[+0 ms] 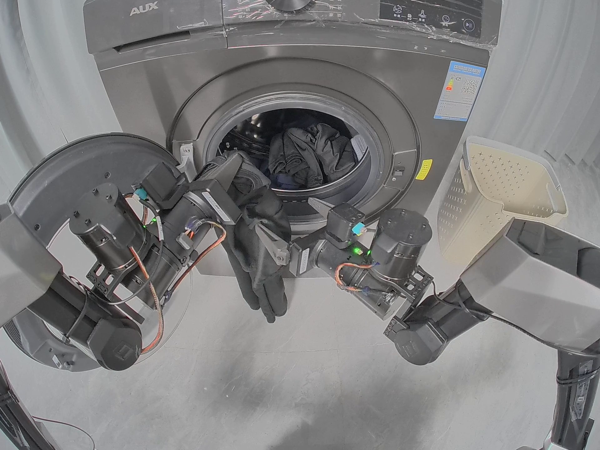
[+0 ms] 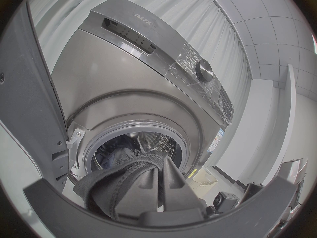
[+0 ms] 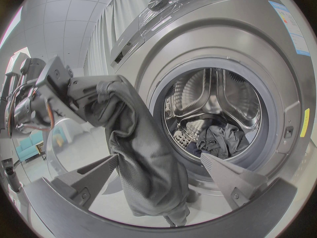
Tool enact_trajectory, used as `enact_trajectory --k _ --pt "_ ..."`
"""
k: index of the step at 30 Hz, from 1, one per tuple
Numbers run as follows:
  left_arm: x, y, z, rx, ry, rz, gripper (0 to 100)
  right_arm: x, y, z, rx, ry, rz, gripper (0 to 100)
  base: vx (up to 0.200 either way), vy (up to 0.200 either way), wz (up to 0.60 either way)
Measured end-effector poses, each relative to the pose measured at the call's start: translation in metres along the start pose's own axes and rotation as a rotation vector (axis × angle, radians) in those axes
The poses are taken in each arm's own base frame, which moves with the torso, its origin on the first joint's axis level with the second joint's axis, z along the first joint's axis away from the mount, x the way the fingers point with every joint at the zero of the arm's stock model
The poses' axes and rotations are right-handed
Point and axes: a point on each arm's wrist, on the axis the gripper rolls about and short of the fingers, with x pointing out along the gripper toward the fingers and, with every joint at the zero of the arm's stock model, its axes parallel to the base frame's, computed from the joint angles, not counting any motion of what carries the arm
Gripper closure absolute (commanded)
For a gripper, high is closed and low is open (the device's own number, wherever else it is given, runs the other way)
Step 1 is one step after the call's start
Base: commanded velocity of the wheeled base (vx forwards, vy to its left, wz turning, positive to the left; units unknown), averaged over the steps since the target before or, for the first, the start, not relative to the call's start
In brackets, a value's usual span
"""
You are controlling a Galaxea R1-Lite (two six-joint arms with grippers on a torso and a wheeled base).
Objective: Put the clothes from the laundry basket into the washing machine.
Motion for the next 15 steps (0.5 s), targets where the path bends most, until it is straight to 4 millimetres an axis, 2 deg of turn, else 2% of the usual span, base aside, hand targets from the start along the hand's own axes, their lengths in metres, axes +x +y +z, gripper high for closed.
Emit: enact_trajectory --k 9,15 --pt "0.000 0.000 -0.001 0.000 0.001 0.005 100 0.012 -0.001 0.005 -0.003 -0.023 -0.004 0 0.000 0.000 0.00" --pt "0.001 0.000 0.000 0.000 -0.003 0.006 100 0.003 -0.020 -0.006 -0.011 0.022 -0.049 0 0.000 0.000 0.00"
